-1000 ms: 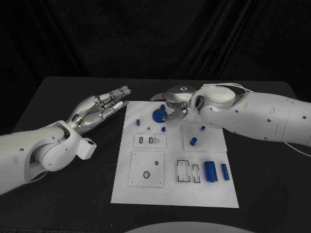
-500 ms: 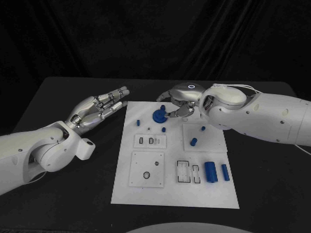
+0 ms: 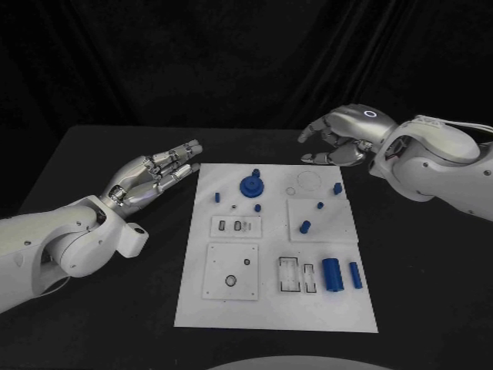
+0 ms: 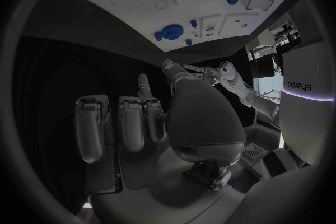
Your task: Assemble the parts on the task board
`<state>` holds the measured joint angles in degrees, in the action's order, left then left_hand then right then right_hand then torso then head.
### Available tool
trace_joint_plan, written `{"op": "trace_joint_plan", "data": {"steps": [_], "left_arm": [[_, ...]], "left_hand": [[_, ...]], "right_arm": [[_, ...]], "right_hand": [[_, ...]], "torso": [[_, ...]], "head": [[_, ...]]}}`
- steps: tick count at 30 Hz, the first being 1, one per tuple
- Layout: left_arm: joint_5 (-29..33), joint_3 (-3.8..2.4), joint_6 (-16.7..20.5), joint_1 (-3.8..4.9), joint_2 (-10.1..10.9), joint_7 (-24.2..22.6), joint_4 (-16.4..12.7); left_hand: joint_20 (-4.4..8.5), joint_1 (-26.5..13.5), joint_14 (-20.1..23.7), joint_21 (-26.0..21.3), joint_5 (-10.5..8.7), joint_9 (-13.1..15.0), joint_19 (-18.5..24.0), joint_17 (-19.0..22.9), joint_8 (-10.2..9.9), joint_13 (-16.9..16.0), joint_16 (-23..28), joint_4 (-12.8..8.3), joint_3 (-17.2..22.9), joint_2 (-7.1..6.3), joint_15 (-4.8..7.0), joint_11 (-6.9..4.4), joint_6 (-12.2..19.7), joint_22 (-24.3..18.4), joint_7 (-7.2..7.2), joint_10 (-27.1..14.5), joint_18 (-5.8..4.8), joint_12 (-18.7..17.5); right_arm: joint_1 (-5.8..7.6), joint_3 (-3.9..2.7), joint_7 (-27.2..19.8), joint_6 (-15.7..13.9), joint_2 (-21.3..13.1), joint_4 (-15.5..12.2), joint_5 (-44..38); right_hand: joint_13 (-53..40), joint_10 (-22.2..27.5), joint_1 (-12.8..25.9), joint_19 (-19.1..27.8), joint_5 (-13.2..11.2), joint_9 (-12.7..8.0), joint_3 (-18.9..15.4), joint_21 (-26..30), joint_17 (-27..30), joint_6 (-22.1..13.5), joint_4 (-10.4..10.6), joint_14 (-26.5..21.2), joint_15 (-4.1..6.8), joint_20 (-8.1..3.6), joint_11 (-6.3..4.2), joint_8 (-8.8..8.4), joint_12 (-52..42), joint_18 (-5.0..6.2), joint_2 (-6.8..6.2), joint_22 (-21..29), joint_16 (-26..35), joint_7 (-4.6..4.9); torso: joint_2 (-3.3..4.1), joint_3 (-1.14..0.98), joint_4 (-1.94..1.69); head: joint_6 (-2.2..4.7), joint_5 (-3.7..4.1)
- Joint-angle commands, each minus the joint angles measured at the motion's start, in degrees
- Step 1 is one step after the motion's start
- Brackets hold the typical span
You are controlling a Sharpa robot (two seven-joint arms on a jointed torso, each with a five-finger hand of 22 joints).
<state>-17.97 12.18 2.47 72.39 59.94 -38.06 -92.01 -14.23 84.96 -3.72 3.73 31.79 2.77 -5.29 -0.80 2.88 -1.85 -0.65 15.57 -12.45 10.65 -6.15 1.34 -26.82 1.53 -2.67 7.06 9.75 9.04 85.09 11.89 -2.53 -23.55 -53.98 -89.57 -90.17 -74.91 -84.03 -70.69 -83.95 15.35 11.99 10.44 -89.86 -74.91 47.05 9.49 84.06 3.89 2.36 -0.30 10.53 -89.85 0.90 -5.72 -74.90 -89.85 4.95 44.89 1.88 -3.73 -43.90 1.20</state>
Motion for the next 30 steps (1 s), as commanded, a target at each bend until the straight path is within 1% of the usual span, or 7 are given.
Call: {"op": "trace_joint_plan", "data": {"steps": [1, 6, 11, 16, 18, 22, 30], "left_arm": [[-0.3, -0.04, -0.8, 0.11, -0.1, -0.7, -0.1], [-0.3, -0.04, -0.9, 0.10, -0.1, -0.7, 0.0], [-0.3, -0.03, -1.1, 0.09, -0.3, -0.8, 0.2], [-0.3, -0.03, -1.3, 0.09, -0.4, -0.8, 0.4], [-0.3, -0.03, -1.3, 0.08, -0.5, -0.8, 0.5], [-0.3, -0.03, -1.4, 0.08, -0.6, -0.8, 0.7], [-0.3, -0.03, -1.5, 0.08, -0.5, -0.8, 0.8]], "left_hand": [[-0.34, 0.4, 0.1, 0.3, 0.32, 0.1, 0.1, -0.1, 0.1, -0.1, -0.3, 0.0, 0.5, 0.03, -0.38, 0.42, 0.2, 0.1, -0.25, -0.1, 0.67, 0.2], [-0.34, 0.4, 0.1, 0.3, 0.32, 0.1, 0.1, -0.1, 0.1, -0.1, -0.3, 0.0, 0.5, 0.03, -0.38, 0.42, 0.2, 0.1, -0.25, -0.1, 0.67, 0.2], [-0.35, 0.5, 0.1, 0.3, 0.36, 0.0, 0.1, -0.1, 0.0, -0.1, -0.3, 0.0, 0.5, 0.05, -0.40, 0.42, 0.3, 0.1, -0.25, -0.1, 0.67, 0.2], [-0.35, 0.5, 0.1, 0.3, 0.36, 0.0, 0.1, -0.1, 0.0, -0.1, -0.3, 0.0, 0.5, 0.05, -0.40, 0.42, 0.3, 0.1, -0.25, -0.1, 0.67, 0.2], [-0.35, 0.5, 0.1, 0.3, 0.36, 0.0, 0.1, -0.1, 0.0, -0.1, -0.3, 0.0, 0.5, 0.05, -0.40, 0.42, 0.3, 0.1, -0.25, -0.1, 0.67, 0.2], [-0.37, 0.5, 0.1, 0.3, 0.37, 0.0, 0.1, -0.1, 0.0, 0.0, -0.3, -0.1, 0.5, 0.07, -0.43, 0.42, 0.4, 0.1, -0.25, -0.1, 0.67, 0.1], [-0.37, 0.5, 0.1, 0.3, 0.37, 0.0, 0.1, -0.1, 0.0, 0.0, -0.3, -0.1, 0.5, 0.07, -0.43, 0.42, 0.4, 0.1, -0.25, -0.1, 0.67, 0.1]], "right_arm": [[-1.23, 0.00, 3.8, -0.7, -2.4, -1.3, 0.0], [-3.42, 0.01, 4.1, -0.9, -4.8, -1.6, 0.1], [-5.29, 0.02, 3.6, -1.9, -5.9, -1.1, 0.1], [-6.34, 0.03, 3.6, -1.9, -6.7, -0.7, 0.1], [-6.67, 0.03, 3.5, -1.9, -6.8, -0.5, 0.1], [-7.39, 0.03, 3.4, -2.1, -7.0, 0.0, 0.1], [-8.06, 0.04, 3.4, -1.9, -7.1, 0.5, 0.1]], "right_hand": [[-15.1, -6.0, -0.6, -6.1, -0.4, 0.1, 0.2, -0.1, -15.1, 0.2, 0.2, 5.9, 0.02, 0.25, -0.23, -0.40, -0.1, -0.90, -0.38, -15.1, -0.2, -0.38], [-15.1, -6.0, -1.2, -6.1, -0.6, 0.2, -0.1, -0.1, -15.1, -0.2, 0.5, 5.9, 0.25, 0.04, -0.48, -0.92, -0.1, -0.90, -1.06, -15.1, -0.2, -0.63], [-15.1, -6.0, -1.6, -6.1, -0.7, 0.2, -0.2, -0.1, -15.1, -0.4, 0.7, 5.9, 0.36, -0.07, -0.59, -1.20, -0.1, -0.90, -1.43, -15.1, -0.2, -0.73], [-15.1, -6.0, -2.0, -6.1, -0.4, 0.2, -0.2, -0.1, -15.1, -0.6, 0.9, 5.9, 0.43, -0.15, -0.65, -1.41, -0.1, -0.90, -1.59, -15.1, -0.2, -0.75], [-15.1, -6.0, -2.0, -6.1, -0.4, 0.2, -0.3, -0.1, -15.1, -0.6, 0.9, 5.9, 0.44, -0.16, -0.65, -1.43, -0.1, -0.90, -1.61, -15.1, -0.2, -0.75], [-15.1, -6.0, -2.1, -6.1, -0.4, 0.3, -0.3, -0.1, -15.1, -0.7, 1.0, 5.9, 0.44, -0.17, -0.65, -1.47, -0.1, -0.90, -1.65, -15.1, -0.2, -0.74], [-15.1, -6.0, -2.2, -6.1, -0.4, 0.3, -0.3, -0.1, -15.1, -0.6, 1.0, 5.9, 0.45, -0.18, -0.64, -1.49, -0.1, -0.90, -1.72, -15.1, -0.2, -0.70]], "torso": [[-0.08, 0.07, 0.10], [-0.14, 0.03, 0.26], [-0.08, -0.05, 0.21], [-0.12, 0.01, 0.16], [-0.12, -0.05, 0.24], [-0.11, -0.03, 0.15], [-0.13, 0.04, 0.23]], "head": [[0.04, -0.04], [0.02, -0.22], [0.03, -0.18], [-0.09, 0.12], [-0.15, 0.22], [-0.14, 0.46], [-0.35, 0.23]]}}
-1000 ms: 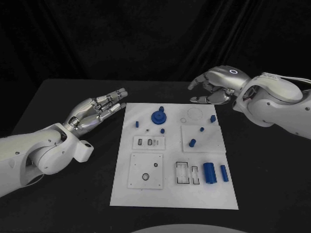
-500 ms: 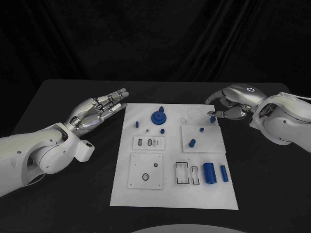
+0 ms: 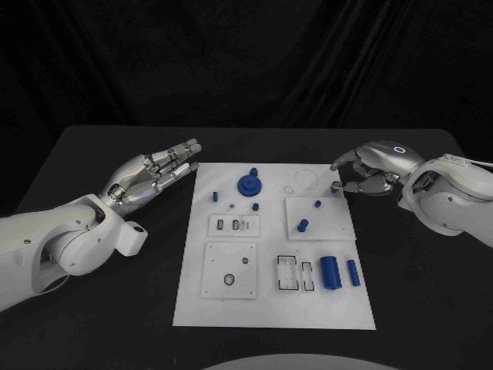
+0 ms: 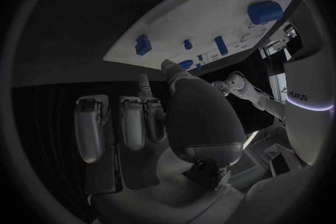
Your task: Assemble the parts on the task board
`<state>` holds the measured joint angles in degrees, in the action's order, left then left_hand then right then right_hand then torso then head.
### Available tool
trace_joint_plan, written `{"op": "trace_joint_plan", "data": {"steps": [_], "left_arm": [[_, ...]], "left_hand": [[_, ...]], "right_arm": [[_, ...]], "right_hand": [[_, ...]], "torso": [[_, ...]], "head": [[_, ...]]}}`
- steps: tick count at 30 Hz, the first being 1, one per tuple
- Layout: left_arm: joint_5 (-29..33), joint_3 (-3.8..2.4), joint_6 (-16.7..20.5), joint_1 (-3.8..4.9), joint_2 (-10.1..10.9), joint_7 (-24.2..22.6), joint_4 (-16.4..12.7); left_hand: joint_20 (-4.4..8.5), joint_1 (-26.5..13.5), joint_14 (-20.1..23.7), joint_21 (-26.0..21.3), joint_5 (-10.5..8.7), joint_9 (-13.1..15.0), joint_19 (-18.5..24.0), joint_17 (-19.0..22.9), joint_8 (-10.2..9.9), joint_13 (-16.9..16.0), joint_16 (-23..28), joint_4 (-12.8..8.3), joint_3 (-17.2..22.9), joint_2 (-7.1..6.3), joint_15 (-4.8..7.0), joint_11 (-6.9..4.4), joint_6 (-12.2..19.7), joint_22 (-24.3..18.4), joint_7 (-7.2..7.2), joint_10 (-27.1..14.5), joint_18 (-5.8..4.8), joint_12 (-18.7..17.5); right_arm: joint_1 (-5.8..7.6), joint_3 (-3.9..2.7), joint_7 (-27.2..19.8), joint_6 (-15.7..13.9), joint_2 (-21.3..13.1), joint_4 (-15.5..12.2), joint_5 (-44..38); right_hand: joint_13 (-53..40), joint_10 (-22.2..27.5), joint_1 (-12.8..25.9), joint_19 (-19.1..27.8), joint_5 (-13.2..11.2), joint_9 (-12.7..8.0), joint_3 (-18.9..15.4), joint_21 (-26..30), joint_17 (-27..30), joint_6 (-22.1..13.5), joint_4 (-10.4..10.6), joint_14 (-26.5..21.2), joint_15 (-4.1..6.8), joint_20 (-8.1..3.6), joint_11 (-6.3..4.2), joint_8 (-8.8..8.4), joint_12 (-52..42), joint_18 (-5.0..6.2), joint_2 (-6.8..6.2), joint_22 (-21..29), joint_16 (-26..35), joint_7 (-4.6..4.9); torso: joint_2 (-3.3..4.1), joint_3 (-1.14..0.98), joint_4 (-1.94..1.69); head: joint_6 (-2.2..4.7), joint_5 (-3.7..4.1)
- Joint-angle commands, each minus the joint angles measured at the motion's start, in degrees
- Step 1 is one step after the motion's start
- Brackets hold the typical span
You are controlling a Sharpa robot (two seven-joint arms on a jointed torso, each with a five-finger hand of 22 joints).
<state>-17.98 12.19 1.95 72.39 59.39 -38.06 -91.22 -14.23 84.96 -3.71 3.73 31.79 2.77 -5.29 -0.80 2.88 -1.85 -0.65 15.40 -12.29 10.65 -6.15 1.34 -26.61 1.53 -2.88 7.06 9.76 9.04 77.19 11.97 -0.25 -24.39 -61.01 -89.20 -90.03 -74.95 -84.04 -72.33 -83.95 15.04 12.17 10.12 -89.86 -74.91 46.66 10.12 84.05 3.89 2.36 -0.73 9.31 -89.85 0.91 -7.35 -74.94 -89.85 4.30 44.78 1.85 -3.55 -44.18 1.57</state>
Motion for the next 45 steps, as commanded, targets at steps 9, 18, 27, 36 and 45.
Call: {"op": "trace_joint_plan", "data": {"steps": [9, 18, 27, 36, 45], "left_arm": [[-0.3, -0.03, -1.1, 0.07, 0.0, -0.9, 0.0], [-0.3, -0.03, -1.2, 0.07, 0.0, -0.7, 0.0], [-0.3, -0.03, -1.2, 0.07, 0.1, -0.8, 0.1], [-0.3, -0.03, -1.2, 0.07, 0.1, -0.9, 0.1], [-0.3, -0.03, -1.3, 0.07, 0.1, -0.8, 0.1]], "left_hand": [[-0.37, 0.5, 0.1, 0.3, 0.37, 0.0, 0.1, -0.1, 0.0, 0.0, -0.3, 0.1, 0.4, 0.07, -0.43, 0.42, 0.1, 0.1, -0.04, -0.1, 0.66, 0.1], [-0.40, 0.6, 0.1, 0.3, 0.40, 0.0, 0.1, -0.1, 0.0, 0.0, -0.3, 0.1, 0.4, 0.09, -0.49, 0.43, 0.2, 0.1, -0.04, -0.2, 0.66, 0.1], [-0.42, 0.6, 0.1, 0.3, 0.41, 0.0, 0.1, -0.1, 0.0, 0.0, -0.3, 0.0, 0.5, 0.10, -0.52, 0.45, 0.4, 0.1, -0.06, -0.2, 0.66, 0.1], [-0.42, 0.6, 0.1, 0.3, 0.41, 0.0, 0.1, -0.1, 0.0, 0.0, -0.3, 0.0, 0.5, 0.10, -0.52, 0.45, 0.4, 0.1, -0.06, -0.2, 0.66, 0.1], [-0.44, 0.7, 0.1, 0.3, 0.44, 0.0, 0.1, -0.1, 0.0, 0.0, -0.3, 0.0, 0.5, 0.11, -0.55, 0.48, 0.5, 0.1, -0.03, -0.2, 0.66, 0.1]], "right_arm": [[-0.60, -0.04, 1.0, -0.5, -0.1, 0.9, 0.0], [-1.27, -0.04, 0.9, -0.5, 0.0, 1.4, 0.0], [-2.06, -0.04, 0.9, -0.5, 0.7, 2.2, -0.6], [-2.37, -0.04, 0.9, -0.9, 1.1, 2.8, -0.8], [-2.44, -0.04, 1.2, -0.6, 1.6, 3.4, -0.8]], "right_hand": [[-15.1, -6.0, -1.0, -6.1, -0.2, 0.2, -0.1, -0.1, -15.1, -0.3, 0.6, 5.9, 0.45, -0.22, -0.18, -0.41, -0.1, -0.91, -0.39, -15.1, -0.1, -0.01], [-15.1, -6.0, -2.3, -6.1, -3.7, 0.8, -1.1, -0.1, -15.1, -0.1, 3.5, 5.9, 0.41, -0.21, -0.14, -0.80, -0.1, -0.91, -1.45, -15.1, -0.1, 0.04], [-15.1, -6.0, -4.0, -6.1, -3.1, 1.2, -1.2, -0.1, -15.1, 0.4, 4.5, 5.9, 0.31, -0.15, 0.00, -0.80, -0.1, -0.91, -1.49, -15.1, -0.1, 0.24], [-15.1, -6.0, -5.1, -6.1, -1.3, 1.6, -1.1, -0.1, -15.1, 0.8, 4.9, 5.9, 0.24, -0.08, 0.08, -0.86, -0.1, -0.91, -1.29, -15.1, -0.1, 0.32], [-15.1, -6.0, -5.5, -6.1, -0.6, 1.8, -1.0, -0.1, -15.1, 1.3, 5.1, 5.9, 0.19, -0.04, 0.15, -0.68, -0.1, -0.91, -1.03, -15.1, -0.1, 0.42]], "torso": [[-0.02, 0.03, -0.01], [-0.02, 0.10, -0.03], [-0.02, 0.06, -0.03], [0.02, 0.02, -0.01], [0.04, 0.05, -0.02]], "head": [[0.24, -0.04], [0.30, -0.23], [-0.07, -0.51], [-0.21, -0.53], [-0.25, -0.57]]}}
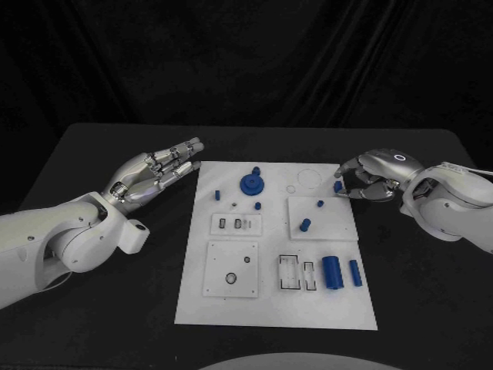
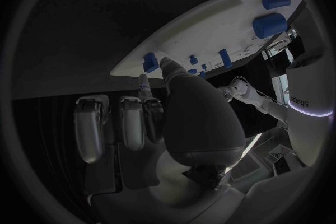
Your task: Assemble the parts on the task board
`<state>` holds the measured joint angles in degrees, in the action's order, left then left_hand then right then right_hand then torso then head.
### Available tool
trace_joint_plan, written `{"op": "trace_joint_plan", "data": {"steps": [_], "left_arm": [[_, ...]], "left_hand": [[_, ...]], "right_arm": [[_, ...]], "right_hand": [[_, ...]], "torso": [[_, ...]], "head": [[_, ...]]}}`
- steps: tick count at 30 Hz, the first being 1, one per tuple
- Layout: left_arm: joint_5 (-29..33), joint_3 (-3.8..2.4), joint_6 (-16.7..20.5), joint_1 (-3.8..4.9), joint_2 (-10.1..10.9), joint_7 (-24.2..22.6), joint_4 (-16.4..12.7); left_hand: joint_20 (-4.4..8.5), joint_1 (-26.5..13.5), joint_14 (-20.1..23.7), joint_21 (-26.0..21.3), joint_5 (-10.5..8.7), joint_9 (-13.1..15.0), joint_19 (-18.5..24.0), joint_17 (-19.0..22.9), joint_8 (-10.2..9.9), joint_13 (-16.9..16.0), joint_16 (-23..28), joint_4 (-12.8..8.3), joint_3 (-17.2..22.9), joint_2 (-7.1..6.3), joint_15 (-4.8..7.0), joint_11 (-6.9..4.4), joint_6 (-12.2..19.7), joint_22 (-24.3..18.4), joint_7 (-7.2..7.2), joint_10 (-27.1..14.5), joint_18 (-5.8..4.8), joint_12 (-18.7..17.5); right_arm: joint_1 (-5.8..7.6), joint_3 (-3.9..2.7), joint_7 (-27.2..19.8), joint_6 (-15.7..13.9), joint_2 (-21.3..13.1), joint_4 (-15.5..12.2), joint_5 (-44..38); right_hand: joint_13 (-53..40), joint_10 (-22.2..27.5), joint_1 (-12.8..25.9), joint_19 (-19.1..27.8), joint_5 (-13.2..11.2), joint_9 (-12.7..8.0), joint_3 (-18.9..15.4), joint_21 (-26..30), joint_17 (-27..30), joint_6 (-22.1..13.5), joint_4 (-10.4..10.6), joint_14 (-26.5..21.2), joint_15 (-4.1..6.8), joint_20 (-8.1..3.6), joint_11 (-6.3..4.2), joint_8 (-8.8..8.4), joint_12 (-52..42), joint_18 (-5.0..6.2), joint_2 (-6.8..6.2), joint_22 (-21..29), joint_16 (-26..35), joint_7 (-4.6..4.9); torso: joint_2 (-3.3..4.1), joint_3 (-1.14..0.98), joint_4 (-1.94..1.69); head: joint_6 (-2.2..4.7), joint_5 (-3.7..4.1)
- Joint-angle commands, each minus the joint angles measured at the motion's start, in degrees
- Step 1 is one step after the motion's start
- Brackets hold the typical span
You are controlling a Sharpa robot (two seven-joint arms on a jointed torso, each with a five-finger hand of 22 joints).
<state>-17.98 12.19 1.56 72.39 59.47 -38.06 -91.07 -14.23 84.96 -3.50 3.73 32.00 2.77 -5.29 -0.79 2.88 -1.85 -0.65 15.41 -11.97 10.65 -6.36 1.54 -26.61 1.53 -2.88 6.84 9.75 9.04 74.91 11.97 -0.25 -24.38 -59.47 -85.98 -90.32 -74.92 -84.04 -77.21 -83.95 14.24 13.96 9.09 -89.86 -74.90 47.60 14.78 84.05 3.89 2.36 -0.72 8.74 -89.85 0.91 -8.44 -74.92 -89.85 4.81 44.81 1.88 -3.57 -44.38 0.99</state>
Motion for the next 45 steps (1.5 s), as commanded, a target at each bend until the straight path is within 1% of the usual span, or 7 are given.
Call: {"op": "trace_joint_plan", "data": {"steps": [1, 13, 20, 28, 36, 41, 45], "left_arm": [[-0.3, -0.04, -0.9, 0.07, 0.0, -0.8, -0.1], [-0.3, -0.04, -0.9, 0.06, 0.2, -0.8, -0.2], [-0.3, -0.04, -0.9, 0.06, 0.2, -0.8, -0.2], [-0.3, -0.04, -0.9, 0.06, 0.3, -0.8, -0.2], [-0.3, -0.04, -1.0, 0.06, 0.2, -0.8, -0.1], [-0.3, -0.04, -1.0, 0.06, 0.2, -0.8, -0.1], [-0.3, -0.04, -1.0, 0.06, 0.3, -0.8, 0.0]], "left_hand": [[-0.45, 0.7, -0.1, 0.3, 0.22, 0.0, 0.1, -0.1, 0.0, 0.0, -0.3, 0.0, 0.2, 0.11, -0.34, 0.28, 0.5, 0.1, -0.03, 0.0, 0.66, 0.1], [-0.47, 0.7, -0.1, 0.3, 0.24, 0.0, 0.1, -0.1, 0.0, 0.0, -0.3, 0.0, 0.2, 0.11, -0.36, 0.30, 0.4, 0.1, -0.06, 0.0, 0.66, 0.1], [-0.48, 0.7, -0.1, 0.3, 0.26, 0.0, 0.0, -0.1, 0.0, 0.0, -0.3, 0.0, 0.2, 0.10, -0.37, 0.30, 0.5, 0.1, -0.07, 0.0, 0.66, 0.1], [-0.48, 0.7, -0.1, 0.3, 0.26, 0.0, 0.0, -0.1, 0.0, 0.0, -0.3, 0.0, 0.2, 0.10, -0.37, 0.30, 0.5, 0.1, -0.07, 0.0, 0.66, 0.1], [-0.50, 0.8, -0.1, 0.3, 0.32, 0.0, 0.1, -0.1, 0.0, 0.0, -0.3, -0.1, 0.3, 0.10, -0.38, 0.30, 0.5, 0.1, -0.08, 0.0, 0.66, 0.1], [-0.50, 0.8, -0.1, 0.3, 0.34, 0.0, 0.1, -0.1, 0.0, 0.0, -0.3, -0.1, 0.3, 0.12, -0.38, 0.30, 0.5, 0.1, -0.08, 0.0, 0.66, 0.1], [-0.50, 0.8, -0.1, 0.3, 0.34, 0.0, 0.1, -0.1, 0.0, 0.0, -0.3, -0.1, 0.3, 0.12, -0.38, 0.30, 0.5, 0.1, -0.08, 0.0, 0.66, 0.1]], "right_arm": [[-0.16, -0.03, 1.2, -0.6, 0.1, 0.3, -0.5], [-0.26, -0.04, 1.4, -0.7, 1.1, 1.4, -0.5], [-0.43, -0.04, 1.3, -0.4, 1.6, 2.1, -0.5], [-0.81, -0.04, 0.8, -0.9, 1.9, 2.4, -0.5], [-0.89, -0.04, -0.1, -3.2, 1.9, 2.1, -0.5], [-0.89, -0.05, -0.5, -6.7, 1.6, 1.2, -0.5], [-0.45, -0.06, -0.4, -9.9, 1.0, -1.2, -0.5]], "right_hand": [[-15.1, -6.0, -0.6, -6.1, 0.3, 0.1, 0.0, -0.1, -15.1, 0.5, 0.5, 5.9, 0.18, -0.04, 0.16, -0.08, -0.1, -0.91, 0.10, -15.1, -0.2, -0.07], [-15.1, -6.0, -0.9, -6.1, 0.6, 0.8, 0.2, -0.1, -15.1, 2.2, 0.6, 5.9, 0.05, 0.08, 0.31, 0.98, -0.1, -0.91, 0.86, -15.1, -0.2, 0.08], [-15.1, -6.0, -1.3, -6.0, 2.6, 1.5, 0.3, -0.1, -15.1, 3.5, 0.2, 5.9, 0.03, 0.13, 0.30, 2.20, -0.1, -0.89, 1.36, -15.1, -0.2, 0.03], [-15.1, -6.0, -2.3, -6.0, 5.1, 3.9, 0.5, 0.0, -15.1, 6.2, -1.6, 5.9, 0.43, -0.20, -0.24, 6.18, -0.1, -0.87, 2.28, -15.0, -0.2, -0.60], [-15.1, -6.0, -3.1, -6.0, 7.1, 6.0, 1.0, -0.1, -15.1, 6.9, -3.4, 5.9, 0.88, -0.61, -0.73, 9.06, -0.1, -0.88, 3.24, -15.0, -0.2, -1.21], [-15.1, -6.0, -3.3, -6.1, 7.9, 6.9, 1.1, -0.1, -15.1, 7.4, -4.1, 5.9, 0.96, -0.72, -0.76, 10.37, -0.1, -0.91, 3.48, -15.1, -0.2, -1.30], [-15.1, -6.0, -3.6, -6.1, 8.3, 7.4, 1.3, -0.1, -15.1, 7.8, -4.6, 5.9, 0.81, -0.68, -0.47, 11.16, -0.1, -0.91, 3.56, -15.1, -0.2, -1.30]], "torso": [[0.01, 0.02, 0.00], [-0.03, 0.04, -0.01], [-0.02, 0.04, 0.03], [-0.03, 0.04, -0.01], [-0.03, 0.04, 0.00], [-0.02, 0.02, 0.01], [-0.04, 0.02, 0.00]], "head": [[-0.08, 0.02], [-0.47, 0.09], [-0.75, 0.13], [-1.03, -0.01], [-1.05, -0.02], [-1.10, -0.10], [-1.14, -0.32]]}}
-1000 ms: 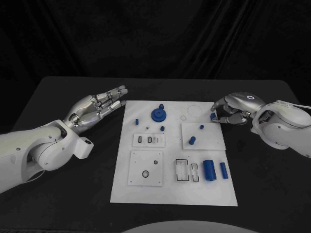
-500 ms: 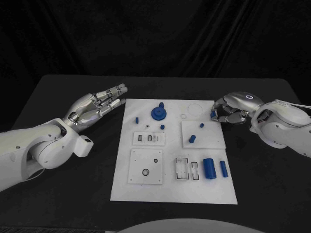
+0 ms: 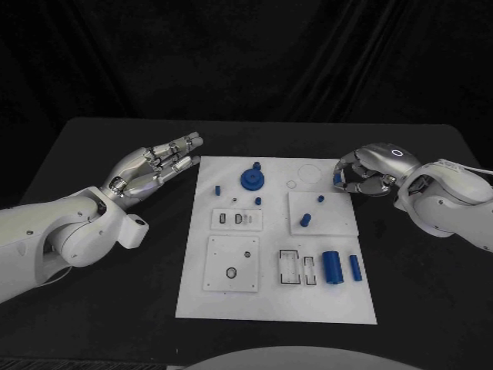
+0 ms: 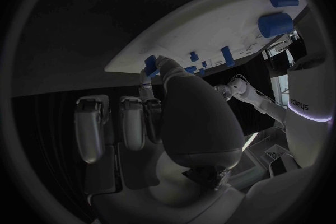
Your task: Assemble the parts on the task board
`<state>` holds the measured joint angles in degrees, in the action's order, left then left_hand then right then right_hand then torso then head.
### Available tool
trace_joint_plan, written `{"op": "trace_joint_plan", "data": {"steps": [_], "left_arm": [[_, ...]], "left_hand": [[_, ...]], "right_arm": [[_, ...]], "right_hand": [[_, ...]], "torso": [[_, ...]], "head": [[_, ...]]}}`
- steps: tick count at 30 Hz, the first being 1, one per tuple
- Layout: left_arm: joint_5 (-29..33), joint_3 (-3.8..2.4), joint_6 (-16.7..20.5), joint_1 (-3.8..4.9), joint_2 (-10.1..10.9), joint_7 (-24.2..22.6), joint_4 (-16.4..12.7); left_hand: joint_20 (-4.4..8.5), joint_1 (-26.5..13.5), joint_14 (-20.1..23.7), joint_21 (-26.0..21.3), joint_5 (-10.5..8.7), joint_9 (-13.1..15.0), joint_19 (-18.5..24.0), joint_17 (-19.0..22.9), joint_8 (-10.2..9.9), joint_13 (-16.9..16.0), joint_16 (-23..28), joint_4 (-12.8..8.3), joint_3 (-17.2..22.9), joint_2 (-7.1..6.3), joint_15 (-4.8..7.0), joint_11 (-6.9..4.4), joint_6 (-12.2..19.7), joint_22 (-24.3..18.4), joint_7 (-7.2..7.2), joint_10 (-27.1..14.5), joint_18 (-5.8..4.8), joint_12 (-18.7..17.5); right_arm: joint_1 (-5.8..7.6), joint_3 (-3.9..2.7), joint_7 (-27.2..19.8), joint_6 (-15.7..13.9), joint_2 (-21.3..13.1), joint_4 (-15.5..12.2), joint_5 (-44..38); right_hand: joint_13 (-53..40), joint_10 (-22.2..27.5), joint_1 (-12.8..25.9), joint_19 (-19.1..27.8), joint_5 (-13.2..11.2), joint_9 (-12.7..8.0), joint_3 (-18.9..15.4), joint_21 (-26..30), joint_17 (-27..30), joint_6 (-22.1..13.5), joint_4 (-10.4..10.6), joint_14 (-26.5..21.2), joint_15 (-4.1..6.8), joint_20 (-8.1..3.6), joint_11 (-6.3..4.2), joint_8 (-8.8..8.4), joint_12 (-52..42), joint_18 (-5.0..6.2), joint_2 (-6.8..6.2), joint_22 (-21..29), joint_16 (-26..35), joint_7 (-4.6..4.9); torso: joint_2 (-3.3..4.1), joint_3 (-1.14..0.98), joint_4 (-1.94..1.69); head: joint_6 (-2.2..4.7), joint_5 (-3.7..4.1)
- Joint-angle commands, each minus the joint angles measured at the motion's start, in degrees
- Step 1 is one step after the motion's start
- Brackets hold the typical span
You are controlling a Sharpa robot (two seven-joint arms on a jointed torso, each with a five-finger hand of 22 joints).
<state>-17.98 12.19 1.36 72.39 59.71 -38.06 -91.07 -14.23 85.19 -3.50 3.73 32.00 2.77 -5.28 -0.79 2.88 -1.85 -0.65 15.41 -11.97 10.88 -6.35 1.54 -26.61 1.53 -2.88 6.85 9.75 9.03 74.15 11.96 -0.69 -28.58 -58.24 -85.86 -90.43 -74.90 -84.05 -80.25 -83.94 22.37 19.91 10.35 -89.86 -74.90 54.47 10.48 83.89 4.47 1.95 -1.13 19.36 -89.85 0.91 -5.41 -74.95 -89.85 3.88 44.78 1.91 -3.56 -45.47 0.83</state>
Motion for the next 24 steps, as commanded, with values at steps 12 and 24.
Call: {"op": "trace_joint_plan", "data": {"steps": [12, 24], "left_arm": [[-0.3, -0.03, -0.7, 0.06, -0.4, -0.6, 0.1], [-0.3, -0.03, -0.8, 0.06, -0.8, -0.5, 0.2]], "left_hand": [[-0.51, 0.6, -0.1, 0.3, 0.40, 0.0, 0.0, -0.1, 0.0, -0.1, -0.3, -0.2, 0.4, -0.09, -0.38, 0.31, 0.5, 0.1, -0.09, 0.0, 0.66, 0.1], [-0.51, 0.6, -0.1, 0.3, 0.40, 0.0, 0.0, -0.1, 0.0, -0.1, -0.3, -0.2, 0.4, -0.09, -0.38, 0.31, 0.5, 0.1, -0.09, 0.0, 0.66, 0.1]], "right_arm": [[6.23, -0.06, 2.9, -5.9, 1.7, -10.2, -0.4], [1.79, -0.06, 4.9, -0.9, 10.0, -8.8, -2.4]], "right_hand": [[-15.1, -6.0, 0.2, -5.9, -0.6, 2.0, -0.2, 0.1, -15.1, 0.9, -0.4, 6.1, -0.46, 0.21, 0.75, 1.17, -0.1, -0.84, 0.39, -15.0, -0.1, 0.03], [-15.1, -6.0, 0.6, -5.5, -0.8, 2.1, -0.3, 0.8, -15.1, 0.6, -0.4, 6.1, -0.66, 0.40, 1.03, 1.18, -0.1, -0.62, 0.36, -14.6, -0.1, 0.28]], "torso": [[-0.05, -0.02, 0.05], [-0.04, 0.21, -0.19]], "head": [[-0.35, -0.25], [-0.46, -0.50]]}}
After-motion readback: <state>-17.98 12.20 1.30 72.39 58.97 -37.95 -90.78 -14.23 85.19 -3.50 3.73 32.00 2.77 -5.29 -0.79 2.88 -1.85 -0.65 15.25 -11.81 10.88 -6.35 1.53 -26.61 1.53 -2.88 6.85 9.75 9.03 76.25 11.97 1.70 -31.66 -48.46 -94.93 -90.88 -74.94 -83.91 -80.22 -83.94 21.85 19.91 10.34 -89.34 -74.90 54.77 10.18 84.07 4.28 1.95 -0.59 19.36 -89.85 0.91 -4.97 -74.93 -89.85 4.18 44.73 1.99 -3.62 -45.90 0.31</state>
